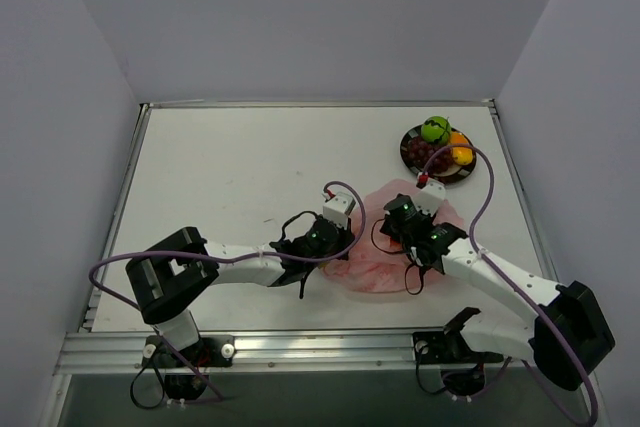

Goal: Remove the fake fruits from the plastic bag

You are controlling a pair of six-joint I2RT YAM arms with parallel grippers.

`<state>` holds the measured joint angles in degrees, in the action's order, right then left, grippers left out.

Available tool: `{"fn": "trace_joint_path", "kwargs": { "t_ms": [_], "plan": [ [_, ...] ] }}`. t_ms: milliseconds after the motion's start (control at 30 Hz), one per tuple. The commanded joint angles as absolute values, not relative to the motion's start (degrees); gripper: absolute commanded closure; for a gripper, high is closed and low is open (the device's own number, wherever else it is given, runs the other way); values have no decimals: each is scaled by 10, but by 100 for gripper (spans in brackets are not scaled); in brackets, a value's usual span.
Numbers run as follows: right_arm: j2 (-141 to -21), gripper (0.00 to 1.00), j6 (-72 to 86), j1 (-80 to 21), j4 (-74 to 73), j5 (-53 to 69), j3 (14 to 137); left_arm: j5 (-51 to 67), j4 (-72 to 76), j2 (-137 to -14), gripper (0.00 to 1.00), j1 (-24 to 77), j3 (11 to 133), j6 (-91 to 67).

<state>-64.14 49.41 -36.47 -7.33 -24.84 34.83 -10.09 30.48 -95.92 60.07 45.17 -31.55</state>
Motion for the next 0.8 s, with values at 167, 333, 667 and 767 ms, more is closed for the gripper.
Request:
{"fn": "trace_joint_path", "kwargs": {
  "t_ms": [167, 333, 667, 767],
  "plan": [
    [-704, 39, 505, -362, -48, -330, 359, -100, 328, -935, 98, 605, 463, -309],
    [-754, 39, 483, -345, 16, -329, 345, -102, 328, -933, 98, 605, 462, -306],
    [-793, 47, 437, -285, 75, -304, 322, -104, 328, -934, 98, 605, 462, -300],
    [-807, 49, 438, -284, 76, -301, 328, -103, 327, -938, 98, 605, 465, -300]
  ]
}}
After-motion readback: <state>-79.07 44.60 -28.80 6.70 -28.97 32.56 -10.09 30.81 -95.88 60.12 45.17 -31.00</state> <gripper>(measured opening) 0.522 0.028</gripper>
